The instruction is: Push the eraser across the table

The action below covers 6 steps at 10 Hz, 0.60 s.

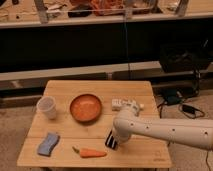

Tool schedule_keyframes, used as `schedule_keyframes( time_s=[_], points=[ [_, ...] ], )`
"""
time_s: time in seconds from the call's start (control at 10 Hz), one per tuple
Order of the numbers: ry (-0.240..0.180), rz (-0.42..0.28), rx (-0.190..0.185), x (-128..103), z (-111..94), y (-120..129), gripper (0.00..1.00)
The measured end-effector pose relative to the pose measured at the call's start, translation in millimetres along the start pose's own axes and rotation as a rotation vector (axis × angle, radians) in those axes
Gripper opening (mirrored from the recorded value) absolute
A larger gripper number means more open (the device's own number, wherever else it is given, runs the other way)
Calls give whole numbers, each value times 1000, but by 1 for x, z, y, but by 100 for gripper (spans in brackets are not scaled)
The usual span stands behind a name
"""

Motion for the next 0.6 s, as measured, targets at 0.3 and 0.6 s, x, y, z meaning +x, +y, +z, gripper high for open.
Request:
schedule_keyframes(
  time_s=[0.3, 0.6],
  points=[
    [3, -15, 2, -5, 2, -5, 0],
    [2, -17, 1, -6, 1, -5, 0]
  ],
)
